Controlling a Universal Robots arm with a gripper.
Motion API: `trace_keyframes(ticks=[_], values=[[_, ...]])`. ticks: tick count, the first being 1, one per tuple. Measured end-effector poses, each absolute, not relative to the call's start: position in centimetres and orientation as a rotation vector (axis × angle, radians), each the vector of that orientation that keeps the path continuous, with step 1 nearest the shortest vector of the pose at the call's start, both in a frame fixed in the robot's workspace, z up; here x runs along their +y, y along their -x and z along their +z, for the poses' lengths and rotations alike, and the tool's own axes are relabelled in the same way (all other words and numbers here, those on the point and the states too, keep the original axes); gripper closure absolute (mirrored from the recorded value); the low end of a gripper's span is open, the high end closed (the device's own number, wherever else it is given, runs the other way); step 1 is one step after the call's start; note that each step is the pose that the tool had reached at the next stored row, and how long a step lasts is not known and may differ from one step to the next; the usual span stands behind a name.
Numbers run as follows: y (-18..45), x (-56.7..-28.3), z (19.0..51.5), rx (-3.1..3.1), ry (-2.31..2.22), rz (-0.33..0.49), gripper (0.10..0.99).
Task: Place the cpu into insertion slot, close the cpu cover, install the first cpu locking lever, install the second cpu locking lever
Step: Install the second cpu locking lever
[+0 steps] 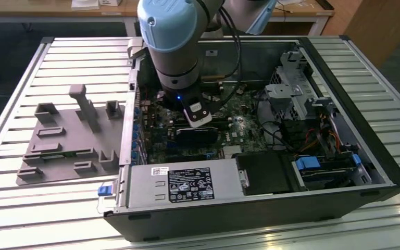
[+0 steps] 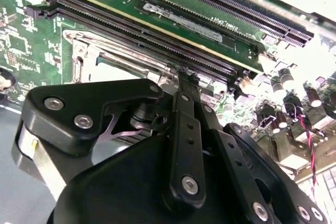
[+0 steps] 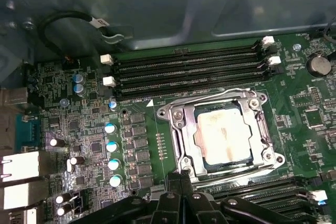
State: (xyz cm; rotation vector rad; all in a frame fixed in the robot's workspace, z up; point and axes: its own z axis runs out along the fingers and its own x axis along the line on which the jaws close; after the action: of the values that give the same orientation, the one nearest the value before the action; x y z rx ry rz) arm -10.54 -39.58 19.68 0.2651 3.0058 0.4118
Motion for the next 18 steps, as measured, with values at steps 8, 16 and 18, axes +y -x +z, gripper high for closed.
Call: trace_keyframes(ticks=[8,16,18], values=[[10.5,-39.6,20.6,3.006,-0.265,0.412,0.984],[10.5,-39.6,20.8,3.006,-0.265,0.412,0.984],[10.5,-39.6,21.2,3.006,-0.265,0.411,0.984]])
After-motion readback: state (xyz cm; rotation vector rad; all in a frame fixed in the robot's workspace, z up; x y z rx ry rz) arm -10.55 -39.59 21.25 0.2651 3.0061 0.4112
